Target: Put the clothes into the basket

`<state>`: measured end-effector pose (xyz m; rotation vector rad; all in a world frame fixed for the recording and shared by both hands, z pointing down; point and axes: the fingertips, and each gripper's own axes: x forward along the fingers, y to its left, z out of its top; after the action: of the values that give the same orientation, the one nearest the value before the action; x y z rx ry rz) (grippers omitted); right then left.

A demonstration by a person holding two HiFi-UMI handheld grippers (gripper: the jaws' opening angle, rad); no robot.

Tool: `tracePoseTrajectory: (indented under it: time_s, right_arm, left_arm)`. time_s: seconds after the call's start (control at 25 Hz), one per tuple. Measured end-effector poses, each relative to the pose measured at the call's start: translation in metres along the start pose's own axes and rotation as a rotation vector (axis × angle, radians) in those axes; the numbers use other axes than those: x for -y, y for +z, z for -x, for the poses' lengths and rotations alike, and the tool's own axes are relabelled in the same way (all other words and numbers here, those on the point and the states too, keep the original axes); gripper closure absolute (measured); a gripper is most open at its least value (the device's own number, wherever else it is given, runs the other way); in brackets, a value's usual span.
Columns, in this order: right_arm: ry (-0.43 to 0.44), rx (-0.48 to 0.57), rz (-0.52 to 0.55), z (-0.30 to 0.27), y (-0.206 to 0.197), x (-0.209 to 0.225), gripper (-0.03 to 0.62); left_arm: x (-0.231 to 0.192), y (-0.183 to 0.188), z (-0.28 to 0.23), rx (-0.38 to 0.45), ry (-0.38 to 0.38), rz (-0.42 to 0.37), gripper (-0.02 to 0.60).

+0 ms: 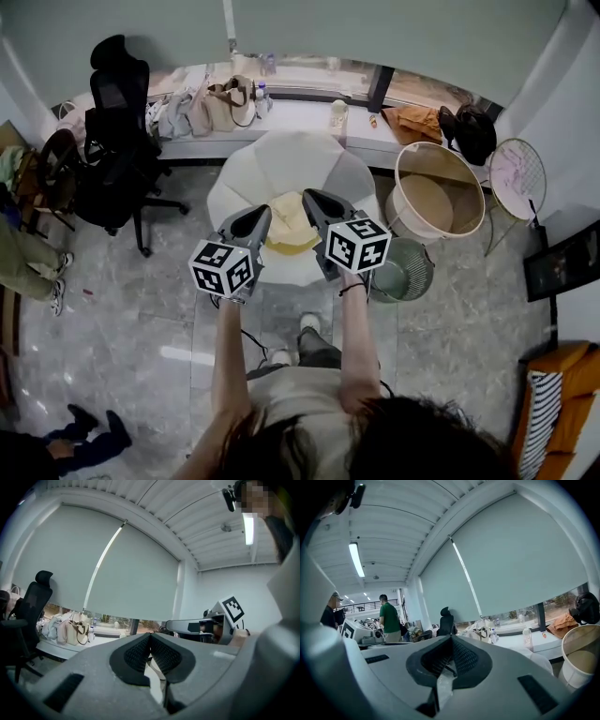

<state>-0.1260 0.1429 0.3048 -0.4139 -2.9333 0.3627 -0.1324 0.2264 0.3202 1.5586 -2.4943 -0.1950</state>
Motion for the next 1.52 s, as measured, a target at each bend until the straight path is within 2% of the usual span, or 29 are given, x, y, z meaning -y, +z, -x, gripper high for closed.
tracePoseTrajectory:
  time_s: [0.36, 0.52, 0.96, 1.52]
  right_arm:
    - [0.063, -0.061, -0.02, -0.044, -0.001, 0.044, 0.585]
    - [0.089, -0.076, -0.017, -0.058, 0.004, 0.061, 0.585]
    - [0.115, -0.096, -0.026, -0.081, 0.0, 0.089, 0.585]
    - [0.046, -0.112, -0.094, -0.132, -0.008, 0.125, 0.585]
  left_arm:
    - [-0.03, -0.005, -0.05, -0.009, 0.06, 0.064, 0.571]
    - [-0.041, 0.0, -0.068, 0.014, 0.084, 0.093, 0.571]
    - [-0.06, -0.007, -0.095, 0.011, 0.124, 0.112, 0.571]
    - [-0.109, -0.022, -0.139, -0.089, 0.07, 0.134, 0.571]
